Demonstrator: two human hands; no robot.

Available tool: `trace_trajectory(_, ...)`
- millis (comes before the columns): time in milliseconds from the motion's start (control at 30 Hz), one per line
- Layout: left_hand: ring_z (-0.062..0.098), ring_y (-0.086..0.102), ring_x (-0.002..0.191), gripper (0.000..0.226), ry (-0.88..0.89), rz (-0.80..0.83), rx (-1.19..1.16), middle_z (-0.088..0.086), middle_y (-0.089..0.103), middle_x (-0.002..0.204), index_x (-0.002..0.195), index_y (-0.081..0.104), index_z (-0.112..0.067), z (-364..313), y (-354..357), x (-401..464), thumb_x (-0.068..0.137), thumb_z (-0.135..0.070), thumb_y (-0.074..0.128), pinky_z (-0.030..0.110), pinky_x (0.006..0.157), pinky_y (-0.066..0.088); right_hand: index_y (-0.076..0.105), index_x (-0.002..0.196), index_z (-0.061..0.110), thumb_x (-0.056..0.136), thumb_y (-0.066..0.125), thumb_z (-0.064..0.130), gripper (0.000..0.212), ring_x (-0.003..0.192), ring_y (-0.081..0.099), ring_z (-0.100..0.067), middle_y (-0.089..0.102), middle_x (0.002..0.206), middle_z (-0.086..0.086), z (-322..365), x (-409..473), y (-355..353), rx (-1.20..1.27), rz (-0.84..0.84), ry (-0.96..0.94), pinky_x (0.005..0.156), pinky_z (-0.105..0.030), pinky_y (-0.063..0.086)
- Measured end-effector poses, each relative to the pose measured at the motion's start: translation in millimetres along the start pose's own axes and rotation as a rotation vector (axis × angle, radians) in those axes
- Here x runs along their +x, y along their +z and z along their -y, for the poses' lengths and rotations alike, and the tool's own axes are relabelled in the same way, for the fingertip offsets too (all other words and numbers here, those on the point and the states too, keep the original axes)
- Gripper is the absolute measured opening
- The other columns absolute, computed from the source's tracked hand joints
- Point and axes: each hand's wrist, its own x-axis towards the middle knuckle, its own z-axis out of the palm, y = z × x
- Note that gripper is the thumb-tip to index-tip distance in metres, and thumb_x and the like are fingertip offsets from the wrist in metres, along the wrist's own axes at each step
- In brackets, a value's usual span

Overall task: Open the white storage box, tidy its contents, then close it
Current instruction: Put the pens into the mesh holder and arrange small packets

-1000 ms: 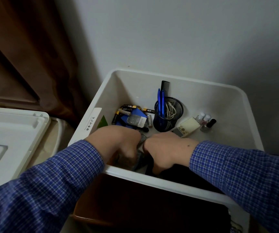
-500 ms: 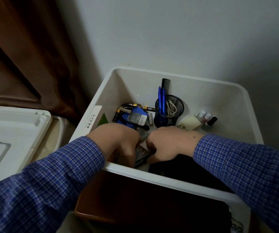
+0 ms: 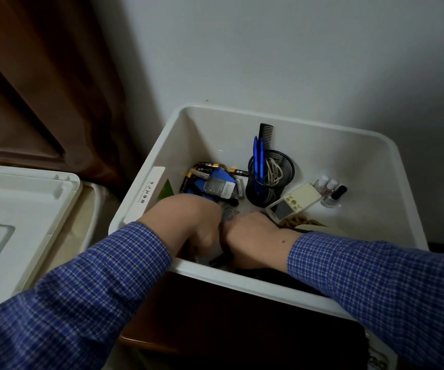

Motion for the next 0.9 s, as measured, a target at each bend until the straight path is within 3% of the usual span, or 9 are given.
trace_trajectory(67,0.016,0.061,0.070,0.025,-0.002,-0.010,0.026,0.001,0.062,0.077,0.072,0.060,-0.017,0,2,0,0.080,-0.027,0.081,0.031,0.068,0.053,0.061,0.111,0.016,0.094,0.060,0.029,0.021,0.095,0.061,-0.029,0.063,0.110,-0.007,2,0,3,-0.047,-0.049,-0.028,0.075,-0.036,0.049)
trace_trajectory(167,0.016,0.062,0.074,0.020,-0.001,-0.009,0.015,0.001,0.064,0.083,0.083,0.064,-0.015,2,0,-3,0.080,-0.027,0.080,0.030,0.071,0.054,0.060,0.109,0.015,0.095,0.059,0.025,0.018,0.084,0.052,-0.026,0.061,0.107,-0.007,5,1,1,-0.068,-0.043,-0.042,0.070,-0.035,0.044)
trace_trajectory(267,0.013,0.060,0.076,0.026,0.011,-0.006,-0.024,-0.002,0.061,0.084,0.074,0.056,-0.021,3,-3,-3,0.080,-0.028,0.080,0.028,0.070,0.051,0.063,0.106,0.012,0.093,0.062,0.025,0.018,0.085,0.055,-0.025,0.057,0.097,-0.005,-1,-4,-6,-0.007,-0.026,-0.020,0.066,-0.033,0.045)
trace_trajectory(400,0.013,0.059,0.077,0.026,0.013,-0.013,-0.067,-0.001,0.061,0.088,0.076,0.056,-0.022,2,-2,-4,0.076,-0.026,0.082,0.025,0.063,0.047,0.065,0.085,0.017,0.086,0.070,0.025,0.009,0.067,0.058,-0.016,0.059,0.076,0.003,-18,-20,-14,0.230,-0.082,0.042,0.061,-0.033,0.054)
trace_trajectory(533,0.014,0.066,0.078,0.019,0.044,-0.062,-0.118,0.001,0.069,0.087,0.085,0.070,-0.018,3,-1,-10,0.073,-0.025,0.083,0.025,0.058,0.050,0.071,0.088,0.029,0.078,0.081,0.034,0.015,0.077,0.064,-0.004,0.068,0.084,0.012,-38,-38,-24,0.491,-0.161,0.092,0.072,-0.027,0.057)
trace_trajectory(667,0.011,0.067,0.079,0.020,0.223,-0.153,-0.193,0.001,0.071,0.089,0.100,0.076,-0.020,2,-4,-14,0.080,-0.022,0.071,0.026,0.068,0.057,0.073,0.087,0.033,0.076,0.085,0.033,0.016,0.075,0.064,0.005,0.070,0.079,0.019,-63,-52,-27,0.731,-0.213,0.152,0.073,-0.022,0.053)
trace_trajectory(800,0.005,0.058,0.063,0.011,0.330,-0.180,-0.313,-0.004,0.063,0.072,0.089,0.075,-0.022,-3,-6,-15,0.084,-0.023,0.066,0.026,0.062,0.049,0.076,0.092,0.028,0.079,0.084,0.022,0.017,0.074,0.072,-0.008,0.075,0.082,0.017,-82,-62,-26,0.897,-0.259,0.121,0.074,-0.031,0.059)
trace_trajectory(900,0.001,0.063,0.067,0.008,0.397,-0.179,-0.408,-0.010,0.068,0.075,0.092,0.073,-0.024,-4,-7,-15,0.086,-0.023,0.068,0.026,0.067,0.052,0.075,0.095,0.026,0.080,0.083,0.014,0.021,0.075,0.074,-0.011,0.077,0.086,0.010,-93,-71,-25,1.016,-0.282,0.117,0.070,-0.022,0.057)
